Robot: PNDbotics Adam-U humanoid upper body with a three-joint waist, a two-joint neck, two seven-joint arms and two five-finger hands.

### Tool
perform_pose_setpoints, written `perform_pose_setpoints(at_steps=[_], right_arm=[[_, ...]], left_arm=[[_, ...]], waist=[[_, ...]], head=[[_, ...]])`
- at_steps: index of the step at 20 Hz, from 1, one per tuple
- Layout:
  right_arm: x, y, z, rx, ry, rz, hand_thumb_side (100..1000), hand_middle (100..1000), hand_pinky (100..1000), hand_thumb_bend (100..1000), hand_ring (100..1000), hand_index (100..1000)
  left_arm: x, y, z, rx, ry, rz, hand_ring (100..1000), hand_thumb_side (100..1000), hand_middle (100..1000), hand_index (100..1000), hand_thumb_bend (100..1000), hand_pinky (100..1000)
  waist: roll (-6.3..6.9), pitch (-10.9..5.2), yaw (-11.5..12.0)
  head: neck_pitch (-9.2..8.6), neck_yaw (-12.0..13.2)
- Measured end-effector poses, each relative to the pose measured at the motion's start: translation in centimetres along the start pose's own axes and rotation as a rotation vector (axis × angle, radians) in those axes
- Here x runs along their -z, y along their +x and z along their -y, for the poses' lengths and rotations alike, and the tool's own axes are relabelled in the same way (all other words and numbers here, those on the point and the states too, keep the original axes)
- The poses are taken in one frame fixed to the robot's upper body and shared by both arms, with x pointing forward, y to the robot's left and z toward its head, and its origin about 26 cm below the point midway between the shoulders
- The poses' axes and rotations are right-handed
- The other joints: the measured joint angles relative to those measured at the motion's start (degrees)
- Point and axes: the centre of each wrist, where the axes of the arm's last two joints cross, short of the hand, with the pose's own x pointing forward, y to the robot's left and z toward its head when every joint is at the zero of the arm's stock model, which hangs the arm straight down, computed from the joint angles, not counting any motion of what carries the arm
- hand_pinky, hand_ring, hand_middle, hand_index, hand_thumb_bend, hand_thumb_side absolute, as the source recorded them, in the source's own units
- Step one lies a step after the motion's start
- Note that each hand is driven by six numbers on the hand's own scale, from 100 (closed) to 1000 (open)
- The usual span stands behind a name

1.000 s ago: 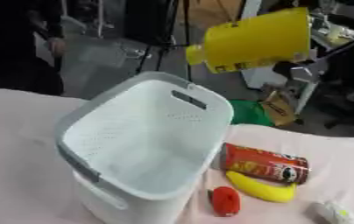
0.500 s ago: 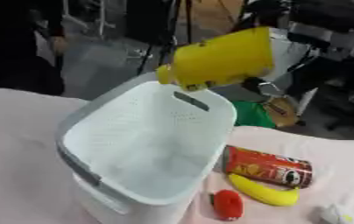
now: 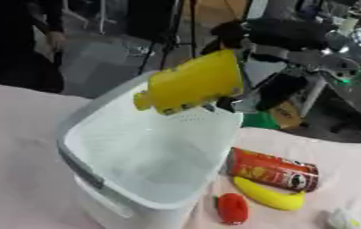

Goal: Pick up objects on the table and place them in the box.

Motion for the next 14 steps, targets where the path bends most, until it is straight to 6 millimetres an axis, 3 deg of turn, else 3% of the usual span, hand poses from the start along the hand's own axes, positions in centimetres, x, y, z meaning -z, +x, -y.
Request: perform_pose_setpoints(at_steps=[3,4,6,8,14], right_arm=[[0.38,0.11,-0.14,0.0,-0.003,0.017,721,783,1000,100,1000,778],[0.54,0.2,-0.19,-0.001,-0.004,0.027,790,808,1000,100,1000,873],[0.69,0.19,-0.19,-0.005,-0.002,0.04,827,836,1000,100,1000,963],[0.79,0.16,-0.34,-0.006,0.004,0.05,840,859,1000,100,1000,1000],[0.92,-0.02,-0.64,-0.007,0.009,0.058,853,907,1000,119,1000,1000]], left_arm=[[0.16,0.04,0.1,-0.004,0.001,0.006,942,1000,1000,1000,246,903],[0.16,0.05,0.13,-0.006,0.0,0.006,942,1000,1000,1000,245,903],[0.15,0.07,0.19,-0.009,0.0,0.006,942,1000,1000,1000,245,903],[0.16,0.07,0.21,-0.01,0.0,0.007,942,1000,1000,1000,246,903],[0.16,0.07,0.21,-0.012,0.003,0.008,942,1000,1000,1000,246,903]], waist=[[-0.52,0.61,0.71],[-0.69,0.69,0.79],[-0.79,0.75,0.92],[-0.92,0.95,0.97],[-1.29,1.27,1.16]], head=[[-0.38,-0.41],[-0.41,-0.55],[-0.45,-0.67],[-0.46,-0.81],[-0.64,-0.95]])
